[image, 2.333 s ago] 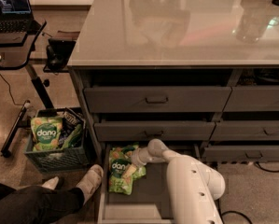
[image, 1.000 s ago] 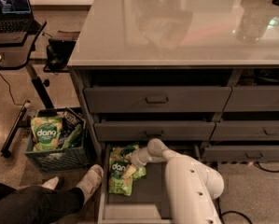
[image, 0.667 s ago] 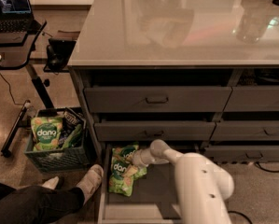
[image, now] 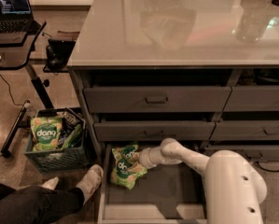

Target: Pick green rice chip bag from bottom drawer and place on counter

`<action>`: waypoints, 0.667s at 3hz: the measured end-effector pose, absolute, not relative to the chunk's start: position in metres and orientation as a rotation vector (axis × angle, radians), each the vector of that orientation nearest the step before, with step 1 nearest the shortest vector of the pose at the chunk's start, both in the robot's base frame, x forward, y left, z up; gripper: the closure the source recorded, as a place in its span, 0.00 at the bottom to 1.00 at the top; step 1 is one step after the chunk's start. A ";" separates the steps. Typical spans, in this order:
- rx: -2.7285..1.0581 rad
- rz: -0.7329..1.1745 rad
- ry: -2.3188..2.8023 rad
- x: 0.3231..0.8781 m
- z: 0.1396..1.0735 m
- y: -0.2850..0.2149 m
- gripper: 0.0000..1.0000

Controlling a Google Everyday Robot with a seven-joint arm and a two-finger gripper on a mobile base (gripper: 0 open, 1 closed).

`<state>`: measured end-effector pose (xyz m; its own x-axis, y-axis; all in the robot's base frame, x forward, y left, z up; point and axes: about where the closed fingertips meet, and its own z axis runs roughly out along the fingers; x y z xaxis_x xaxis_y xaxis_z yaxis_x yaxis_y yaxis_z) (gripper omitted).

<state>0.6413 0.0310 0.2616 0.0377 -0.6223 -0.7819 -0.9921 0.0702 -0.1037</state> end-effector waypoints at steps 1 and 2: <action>-1.601 0.675 1.633 0.623 0.297 0.008 1.00; -1.542 0.680 1.611 0.601 0.343 -0.026 1.00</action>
Offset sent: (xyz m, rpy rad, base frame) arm -0.0676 -0.1141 0.1433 0.1355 -0.0697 -0.0929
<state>0.6007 -0.0257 0.3435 0.0500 -0.5607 -0.8265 -0.9834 0.1169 -0.1388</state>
